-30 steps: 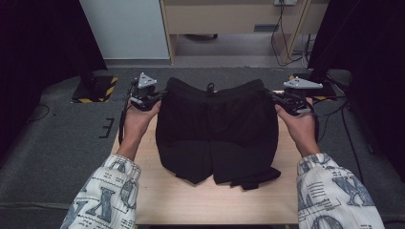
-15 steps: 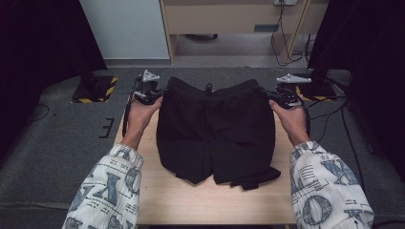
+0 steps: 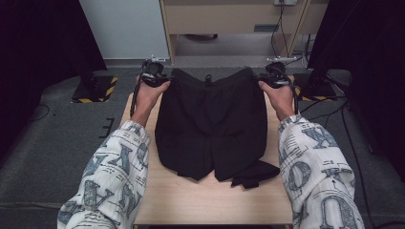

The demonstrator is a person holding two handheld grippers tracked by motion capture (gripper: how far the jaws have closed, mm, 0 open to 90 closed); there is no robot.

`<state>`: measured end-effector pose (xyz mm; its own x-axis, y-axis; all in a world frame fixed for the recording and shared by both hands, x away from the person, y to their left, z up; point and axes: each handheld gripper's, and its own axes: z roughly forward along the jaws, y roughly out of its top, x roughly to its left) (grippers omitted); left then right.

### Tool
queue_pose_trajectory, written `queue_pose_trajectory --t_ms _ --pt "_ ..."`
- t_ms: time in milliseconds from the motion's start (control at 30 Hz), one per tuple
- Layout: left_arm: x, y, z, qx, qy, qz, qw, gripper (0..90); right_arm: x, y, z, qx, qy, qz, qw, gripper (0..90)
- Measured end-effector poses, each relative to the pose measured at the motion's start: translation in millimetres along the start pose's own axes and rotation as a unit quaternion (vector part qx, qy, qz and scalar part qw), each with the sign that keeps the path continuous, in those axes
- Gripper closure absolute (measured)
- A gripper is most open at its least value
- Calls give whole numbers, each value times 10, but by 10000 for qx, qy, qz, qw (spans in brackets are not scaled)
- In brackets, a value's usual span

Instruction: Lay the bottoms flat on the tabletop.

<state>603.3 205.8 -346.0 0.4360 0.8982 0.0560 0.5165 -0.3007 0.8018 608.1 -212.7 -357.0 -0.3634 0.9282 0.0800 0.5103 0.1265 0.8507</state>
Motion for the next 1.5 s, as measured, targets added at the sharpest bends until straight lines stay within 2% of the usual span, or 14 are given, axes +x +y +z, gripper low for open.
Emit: queue_pose_trajectory --t_ms 67,167,233,367,467,600,733,833,1067,1233,1333,1400,1433,1500 --pt "-64 -26 -26 -105 -28 106 9999 572 50 -53 32 94 -101 -25 9999 432" --pt "-150 -78 -77 -135 -109 221 9996 516 136 -172 35 239 -42 -237 9994 364" --pt "-217 -136 -112 -153 -111 341 9992 496 174 -260 10 294 15 -275 9992 350" --pt "-326 -273 -156 -178 -219 318 9991 422 233 -395 -39 365 133 -300 9988 309" --pt "-390 -394 -161 3 -305 294 9991 315 271 -470 -67 411 202 -382 9982 300" --pt "-455 -551 -178 43 -397 303 9987 197 323 -549 -95 405 352 -417 9977 294" --pt "-521 -680 -197 138 -525 349 9979 143 393 -653 -111 450 535 -511 9962 258" --pt "-575 -782 -227 74 -596 322 9977 113 461 -726 -134 569 579 -636 9947 337" --pt "-700 -964 -380 12 -689 335 9971 90 571 -875 -282 480 690 -782 9934 561" --pt "-775 -1161 -513 -30 -666 288 9974 107 658 -1063 -439 462 819 -847 9920 666" --pt "-828 -1336 -568 -83 -691 206 9974 118 706 -1186 -540 438 880 -857 9915 690" --pt "-889 -1487 -586 -59 -657 291 9974 131 737 -1259 -572 534 1029 -868 9895 671" --pt "-916 -1560 -584 -52 -694 305 9971 140 755 -1299 -588 577 1058 -989 9878 668" --pt "-962 -1686 -570 -42 -699 352 9969 139 772 -1397 -605 604 1112 -983 9871 662"
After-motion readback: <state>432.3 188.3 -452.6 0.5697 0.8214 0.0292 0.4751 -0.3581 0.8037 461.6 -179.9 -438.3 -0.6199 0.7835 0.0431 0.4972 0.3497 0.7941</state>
